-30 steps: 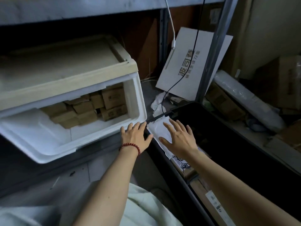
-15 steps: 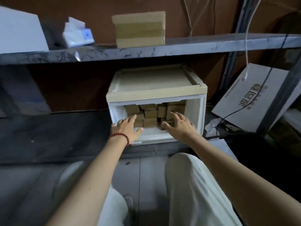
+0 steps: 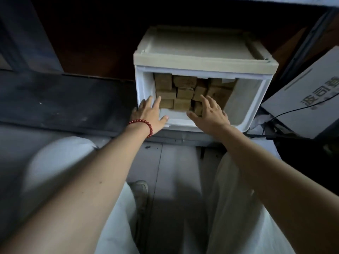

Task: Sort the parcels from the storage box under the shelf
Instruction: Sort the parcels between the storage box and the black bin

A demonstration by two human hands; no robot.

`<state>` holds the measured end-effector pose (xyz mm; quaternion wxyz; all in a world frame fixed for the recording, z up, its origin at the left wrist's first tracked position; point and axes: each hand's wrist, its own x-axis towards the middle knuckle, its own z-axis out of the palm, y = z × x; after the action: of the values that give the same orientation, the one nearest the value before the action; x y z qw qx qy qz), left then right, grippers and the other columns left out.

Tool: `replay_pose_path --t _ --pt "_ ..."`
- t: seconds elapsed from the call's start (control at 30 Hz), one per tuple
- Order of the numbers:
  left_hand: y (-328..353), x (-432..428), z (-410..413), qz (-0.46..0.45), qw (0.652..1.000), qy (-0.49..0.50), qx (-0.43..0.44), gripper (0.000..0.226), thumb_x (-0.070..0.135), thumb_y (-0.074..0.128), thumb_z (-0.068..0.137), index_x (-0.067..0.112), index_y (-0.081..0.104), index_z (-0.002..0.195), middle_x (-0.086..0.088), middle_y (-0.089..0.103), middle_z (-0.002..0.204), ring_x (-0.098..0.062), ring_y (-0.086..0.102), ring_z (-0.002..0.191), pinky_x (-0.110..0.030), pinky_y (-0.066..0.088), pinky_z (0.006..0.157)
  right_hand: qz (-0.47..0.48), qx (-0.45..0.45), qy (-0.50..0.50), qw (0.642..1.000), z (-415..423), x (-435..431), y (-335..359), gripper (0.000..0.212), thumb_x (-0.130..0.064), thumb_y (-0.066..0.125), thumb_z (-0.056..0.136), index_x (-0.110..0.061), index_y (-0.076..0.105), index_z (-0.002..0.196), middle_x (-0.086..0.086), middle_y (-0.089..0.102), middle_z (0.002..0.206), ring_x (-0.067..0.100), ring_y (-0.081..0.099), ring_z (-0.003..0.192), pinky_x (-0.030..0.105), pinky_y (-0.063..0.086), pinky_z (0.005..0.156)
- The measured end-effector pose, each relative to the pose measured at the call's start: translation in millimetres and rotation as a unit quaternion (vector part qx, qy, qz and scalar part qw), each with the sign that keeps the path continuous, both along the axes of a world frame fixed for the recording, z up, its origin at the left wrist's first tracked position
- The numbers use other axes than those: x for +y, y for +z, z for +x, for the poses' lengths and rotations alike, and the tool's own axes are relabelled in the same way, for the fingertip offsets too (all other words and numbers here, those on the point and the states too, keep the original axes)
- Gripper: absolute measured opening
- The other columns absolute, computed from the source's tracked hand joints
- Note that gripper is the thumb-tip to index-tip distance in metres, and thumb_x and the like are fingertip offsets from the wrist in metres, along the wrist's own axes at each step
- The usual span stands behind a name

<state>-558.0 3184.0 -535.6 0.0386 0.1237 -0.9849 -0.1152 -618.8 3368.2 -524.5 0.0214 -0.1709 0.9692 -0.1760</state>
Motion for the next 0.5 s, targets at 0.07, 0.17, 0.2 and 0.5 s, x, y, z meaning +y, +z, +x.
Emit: replay_pose_path --t 0.07,0.17,0.2,0.5 --pt "-14.2 -3.6 -7.3 0.013 1.000 0.015 0.022 0.074 0.048 0.045 0.095 0.022 0.006 0.152 -0.004 0.002 0.160 -0.026 0.010 0.145 -0.047 0.019 0.114 0.004 0.001 0.005 1.000 -9.1 -4.3 -5.9 0.080 -0.058 0.042 0.093 -0.024 0.003 0.154 -0.003 -0.001 0.162 0.018 0.002 0.148 0.047 0.011 0.118" --pt "-30.4 -10.2 -20.9 0.007 0.999 0.012 0.030 0.075 0.048 0.045 0.094 0.021 0.006 0.152 -0.004 0.000 0.160 -0.026 0.009 0.145 -0.045 0.021 0.114 -0.001 -0.003 0.006 1.000 -23.8 -16.3 -19.2 0.081 -0.057 0.043 0.093 -0.024 0.002 0.154 -0.002 -0.002 0.162 0.017 0.002 0.148 0.045 0.013 0.119" --pt "-34.2 -13.7 -27.1 0.003 1.000 0.004 0.028 0.076 0.048 0.044 0.095 0.021 0.004 0.152 -0.004 -0.001 0.160 -0.025 0.008 0.146 -0.045 0.020 0.114 -0.010 -0.001 0.003 1.000 -29.6 -21.5 -23.9 0.082 -0.057 0.043 0.093 -0.023 0.001 0.154 -0.002 -0.003 0.162 0.017 0.002 0.148 0.045 0.013 0.118" --pt "-65.8 -32.2 -119.1 0.034 0.998 -0.016 0.045 0.077 0.043 0.048 0.094 0.024 0.001 0.152 -0.001 -0.001 0.160 -0.026 0.006 0.147 -0.046 0.017 0.118 -0.100 0.037 0.000 0.994 -104.3 -66.3 -74.4 0.089 -0.053 0.050 0.090 -0.020 -0.004 0.153 -0.001 -0.002 0.161 0.017 0.009 0.147 0.042 0.019 0.117"
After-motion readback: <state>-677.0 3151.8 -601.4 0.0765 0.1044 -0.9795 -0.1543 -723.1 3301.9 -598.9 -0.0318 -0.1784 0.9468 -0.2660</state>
